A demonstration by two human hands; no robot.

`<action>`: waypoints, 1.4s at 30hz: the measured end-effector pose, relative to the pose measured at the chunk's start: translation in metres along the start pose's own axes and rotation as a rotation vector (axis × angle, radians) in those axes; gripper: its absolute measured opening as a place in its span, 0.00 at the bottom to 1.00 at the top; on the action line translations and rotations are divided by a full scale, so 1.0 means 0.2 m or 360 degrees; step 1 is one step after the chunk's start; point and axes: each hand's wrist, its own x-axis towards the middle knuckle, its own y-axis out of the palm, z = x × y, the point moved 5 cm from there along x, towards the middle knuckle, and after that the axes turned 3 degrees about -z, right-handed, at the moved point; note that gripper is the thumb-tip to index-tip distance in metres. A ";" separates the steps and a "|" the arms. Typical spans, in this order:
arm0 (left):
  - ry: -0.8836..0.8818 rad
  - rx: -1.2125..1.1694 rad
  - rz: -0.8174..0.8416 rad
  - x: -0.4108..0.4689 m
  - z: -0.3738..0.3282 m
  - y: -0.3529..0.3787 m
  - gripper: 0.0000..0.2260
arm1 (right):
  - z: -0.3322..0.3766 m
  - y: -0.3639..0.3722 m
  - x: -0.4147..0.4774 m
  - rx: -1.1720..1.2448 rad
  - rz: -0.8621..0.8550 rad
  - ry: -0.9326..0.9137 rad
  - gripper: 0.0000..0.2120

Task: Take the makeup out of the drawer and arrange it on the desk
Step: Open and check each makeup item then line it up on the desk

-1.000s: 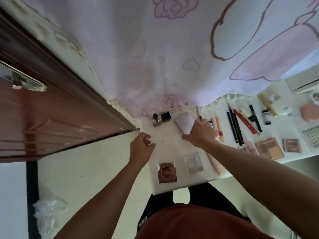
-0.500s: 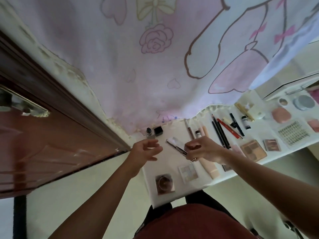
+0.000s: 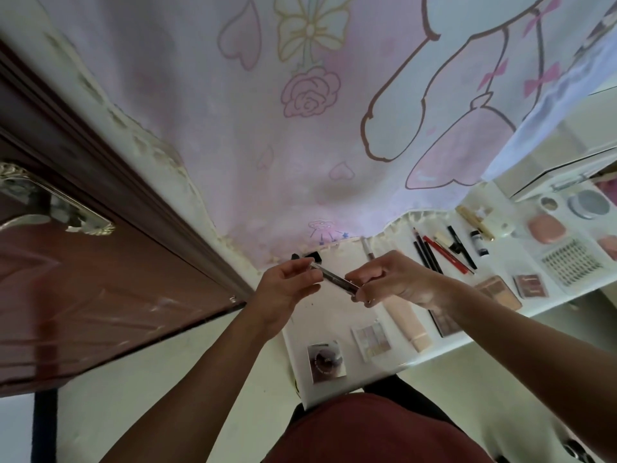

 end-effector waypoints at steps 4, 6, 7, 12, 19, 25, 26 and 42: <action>0.0032 -0.0108 -0.0019 -0.01 -0.02 0.02 0.22 | 0.01 -0.01 0.00 0.0036 0.0035 -0.0017 0.32; 0.0036 -0.0136 -0.0026 -0.01 -0.02 0.02 0.23 | 0.02 -0.01 -0.01 0.0032 0.0037 -0.0025 0.31; 0.0037 -0.0144 -0.0026 -0.02 -0.02 0.03 0.24 | 0.02 -0.01 -0.01 0.0035 0.0035 -0.0027 0.30; 0.0059 -0.0165 -0.0046 -0.02 -0.03 0.06 0.24 | 0.06 0.01 -0.02 -0.0070 -0.0152 -0.0074 0.14; 0.0068 -0.0039 -0.0056 -0.01 -0.06 0.09 0.20 | 0.11 0.02 -0.03 -0.0645 -0.0333 -0.0242 0.09; 0.0036 0.0035 -0.0105 -0.01 -0.04 0.11 0.19 | 0.14 0.04 -0.07 -0.0951 -0.0168 -0.0541 0.23; 0.0028 0.0063 -0.0117 -0.02 -0.04 0.11 0.16 | 0.15 0.05 -0.08 -0.0992 -0.0142 -0.0568 0.22; 0.0009 0.0056 -0.0173 -0.03 0.02 0.16 0.10 | 0.15 0.10 -0.13 -0.1691 -0.0476 -0.1034 0.19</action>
